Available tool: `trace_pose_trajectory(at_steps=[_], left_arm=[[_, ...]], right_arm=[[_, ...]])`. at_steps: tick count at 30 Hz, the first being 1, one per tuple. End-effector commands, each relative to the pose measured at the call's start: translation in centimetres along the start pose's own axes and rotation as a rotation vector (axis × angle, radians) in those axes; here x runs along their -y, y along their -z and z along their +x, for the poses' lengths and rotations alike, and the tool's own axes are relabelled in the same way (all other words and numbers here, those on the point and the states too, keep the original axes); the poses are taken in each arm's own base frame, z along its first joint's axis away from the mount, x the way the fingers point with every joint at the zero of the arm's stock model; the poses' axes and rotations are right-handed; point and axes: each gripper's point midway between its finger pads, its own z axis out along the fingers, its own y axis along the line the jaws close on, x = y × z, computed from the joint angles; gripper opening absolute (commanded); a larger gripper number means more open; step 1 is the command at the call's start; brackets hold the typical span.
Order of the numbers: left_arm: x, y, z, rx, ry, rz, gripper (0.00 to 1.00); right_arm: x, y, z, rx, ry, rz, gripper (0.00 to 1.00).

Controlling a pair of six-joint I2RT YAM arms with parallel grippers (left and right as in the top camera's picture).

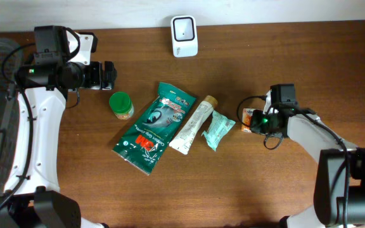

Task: Scan the item barcode
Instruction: 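Grasp the orange Kleenex pack with the right gripper, then lift the Kleenex pack and hold its barcode under the white scanner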

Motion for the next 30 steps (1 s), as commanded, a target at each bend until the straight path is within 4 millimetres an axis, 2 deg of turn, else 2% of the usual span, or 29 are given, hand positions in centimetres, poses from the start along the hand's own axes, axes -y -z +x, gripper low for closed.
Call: trace_pose_trajectory(at_steps=[1,3,4,6,7,9,10,11,13,15,19,23,24,25,26,28,30], left_arm=[[-0.1,0.4,-0.3,0.014,-0.015,-0.002,0.99],[-0.1,0.4,-0.3,0.014,-0.015,-0.002,0.99],[-0.1,0.4,-0.3,0.014,-0.015,-0.002,0.99],[-0.1,0.4,-0.3,0.014,-0.015,-0.002,0.99],[-0.2,0.4,-0.3,0.014,-0.014,-0.002,0.99],[-0.1,0.4,-0.3,0.014,-0.015,-0.002,0.99],[-0.1,0.4,-0.3,0.014,-0.015,-0.002,0.99],[-0.1,0.4,-0.3,0.014,-0.015,-0.002,0.99],[-0.1,0.4,-0.3,0.014,-0.015,-0.002,0.99],[-0.1,0.4,-0.3,0.014,-0.015,-0.002,0.99],[-0.1,0.4,-0.3,0.014,-0.015,-0.002,0.99],[-0.1,0.4,-0.3,0.014,-0.015,-0.002,0.99],[-0.1,0.4,-0.3,0.014,-0.015,-0.002,0.99],[-0.1,0.4,-0.3,0.014,-0.015,-0.002,0.99],[-0.1,0.4,-0.3,0.014,-0.015,-0.002,0.99],[-0.1,0.4,-0.3,0.014,-0.015,-0.002,0.99],[-0.1,0.4,-0.3,0.014,-0.015,-0.002,0.99]], right_arm=[[0.0,-1.6,1.8,-0.075,-0.031,-0.042,0.04],[-1.0,-1.0,1.6,-0.084,-0.035,-0.102,0.04],[-2.5,0.9,0.3,-0.065,-0.017,-0.189,0.04],[-3.4,4.9,-2.5,-0.019,-0.023,-0.212,0.04],[-3.6,8.2,-4.6,0.005,-0.04,-0.228,0.04],[-6.2,12.5,-6.7,0.026,0.017,-0.4,0.04],[-8.3,14.1,-7.1,0.04,0.068,-0.526,0.04],[-12.0,17.0,-7.2,0.058,0.143,-0.789,0.04],[-14.7,20.2,-6.7,0.055,0.21,-1.025,0.04],[-16.8,24.9,-5.8,0.044,0.317,-1.316,0.04],[-17.0,25.3,-5.9,-0.105,0.135,-1.324,0.04],[-17.0,25.4,-6.2,-0.087,0.156,-1.325,0.04],[-17.0,24.4,-6.6,-0.065,0.137,-1.262,0.04],[-17.8,22.3,-6.9,-0.049,0.113,-1.152,0.04],[-18.4,21.9,-6.8,-0.043,0.123,-1.125,0.04],[-20.2,21.7,-7.6,0.006,0.163,-1.047,0.04],[-23.3,22.1,-10.0,0.071,0.216,-0.908,0.04]])
